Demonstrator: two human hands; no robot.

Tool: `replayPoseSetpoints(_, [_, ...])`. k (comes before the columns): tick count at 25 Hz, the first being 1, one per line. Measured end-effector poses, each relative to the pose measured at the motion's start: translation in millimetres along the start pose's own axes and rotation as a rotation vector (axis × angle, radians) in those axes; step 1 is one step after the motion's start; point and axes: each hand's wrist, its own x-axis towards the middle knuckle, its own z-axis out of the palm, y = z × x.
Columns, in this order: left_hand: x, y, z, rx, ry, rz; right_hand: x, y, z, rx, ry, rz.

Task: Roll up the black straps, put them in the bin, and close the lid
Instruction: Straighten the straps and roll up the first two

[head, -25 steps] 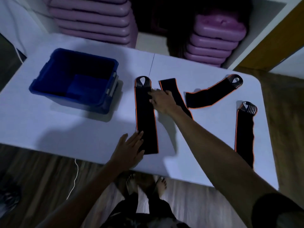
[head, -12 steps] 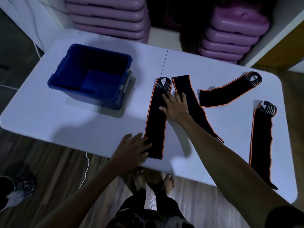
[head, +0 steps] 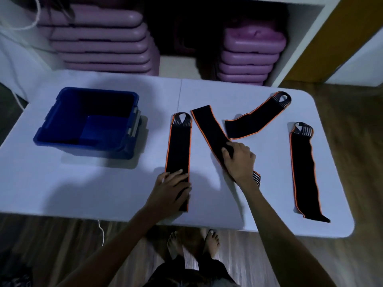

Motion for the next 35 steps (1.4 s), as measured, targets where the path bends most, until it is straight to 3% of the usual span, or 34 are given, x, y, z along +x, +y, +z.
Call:
replayPoseSetpoints(3, [63.6,19.0,20.2,-0.066,-0.029,-0.017,-30.6,57.5,-24.6,0.080,0.062,0.199])
replayPoseSetpoints(9, [130.5,49.4,58.7,0.150,-0.451,0.060,-36.6,98.8,-40.5,0.236,-0.255,0.399])
replayPoseSetpoints(13, [130.8,57.1,67.0,0.209,-0.373,0.108,-35.3,103.9,-40.3,0.162,-0.363,0.502])
replayPoseSetpoints(15, [137.2,60.3,64.9,0.229,-0.347,0.151,-37.8,112.7,-49.1,0.229,-0.286,0.508])
replayPoseSetpoints(19, [166.3,61.5,65.9,0.197,-0.436,0.046,-40.5,137.9,-83.1,0.433,-0.154,0.527])
replayPoseSetpoints(22, [181.5,63.1,71.7,0.244,-0.593,0.009,-45.5,138.6,-91.5,0.747,0.217,0.586])
replayPoseSetpoints(25, [182.2,77.9,78.6,0.267,-0.547,-0.009,-71.6,113.9,-66.6,0.877,0.489,0.779])
replayPoseSetpoints(29, [177.5,100.1,84.7,0.274,-0.484,0.008,-88.3,90.4,-35.2,1.202,0.376,1.037])
replayPoseSetpoints(35, [171.1,100.1,79.4,0.237,-0.416,-0.065,-36.8,119.7,-40.0,0.907,0.474,1.008])
